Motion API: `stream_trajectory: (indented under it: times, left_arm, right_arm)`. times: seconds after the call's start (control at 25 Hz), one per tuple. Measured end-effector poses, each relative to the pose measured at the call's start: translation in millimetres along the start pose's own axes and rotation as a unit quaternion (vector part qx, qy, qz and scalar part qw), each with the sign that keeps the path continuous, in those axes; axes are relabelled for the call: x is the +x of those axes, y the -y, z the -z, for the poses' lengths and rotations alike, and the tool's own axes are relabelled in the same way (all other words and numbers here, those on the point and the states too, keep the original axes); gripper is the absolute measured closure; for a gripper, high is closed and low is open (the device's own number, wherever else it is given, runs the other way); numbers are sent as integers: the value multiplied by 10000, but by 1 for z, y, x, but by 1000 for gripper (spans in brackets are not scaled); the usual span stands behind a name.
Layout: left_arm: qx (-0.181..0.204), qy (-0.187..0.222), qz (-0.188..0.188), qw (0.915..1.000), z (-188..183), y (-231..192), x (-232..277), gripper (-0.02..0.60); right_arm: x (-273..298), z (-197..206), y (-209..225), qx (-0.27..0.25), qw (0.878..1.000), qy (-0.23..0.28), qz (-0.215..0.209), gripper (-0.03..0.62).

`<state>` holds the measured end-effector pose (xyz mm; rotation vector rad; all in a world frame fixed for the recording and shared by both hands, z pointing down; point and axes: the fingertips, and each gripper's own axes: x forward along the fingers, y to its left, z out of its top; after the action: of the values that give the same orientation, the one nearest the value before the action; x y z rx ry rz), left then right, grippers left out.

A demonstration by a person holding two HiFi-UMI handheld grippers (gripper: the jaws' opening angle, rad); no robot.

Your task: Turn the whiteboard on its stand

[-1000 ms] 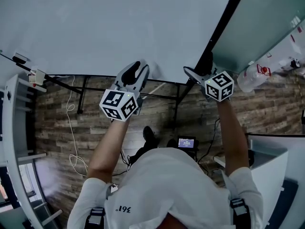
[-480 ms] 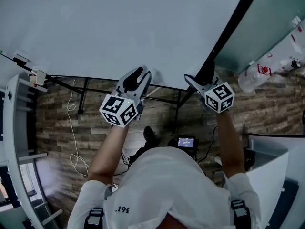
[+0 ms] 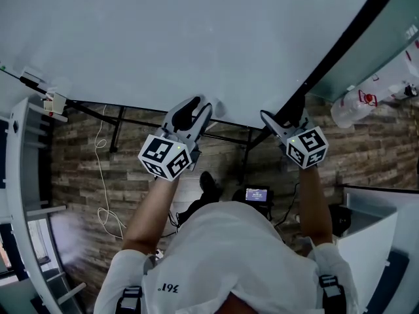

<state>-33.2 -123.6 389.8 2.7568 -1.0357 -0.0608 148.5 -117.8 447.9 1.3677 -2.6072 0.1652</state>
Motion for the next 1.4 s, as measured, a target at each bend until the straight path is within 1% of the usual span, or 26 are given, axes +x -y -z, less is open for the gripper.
stream_trajectory:
  times: [0.28,0.68,0.88,1.04,1.24,1.4]
  left_arm:
    - [-18,-11,147,9999,0,-7,1,453]
    - [-168,-100,315,9993,1,-55,-1,453]
    - [-235,-138,421,9987,-1,-82,-3,453]
    - [-287,-162,546,9980,-4,-95,-6,453]
    - [-299,-181,667,9972,-1,-101,-12,453]
    - [-322,-169,677,9970,-2,-98,-10,453]
  right_arm:
    - [12,-3,16,37,9999,34,109,289]
    - [52,-11,48,163,9991,143,357,270]
    - [72,-14,61,284,9988,118,373,264]
    - [83,-17,71,390,9984,79,394,260]
    - [88,-16,78,518,9980,33,369,255]
    - [88,-16,82,545,9980,-28,329,253]
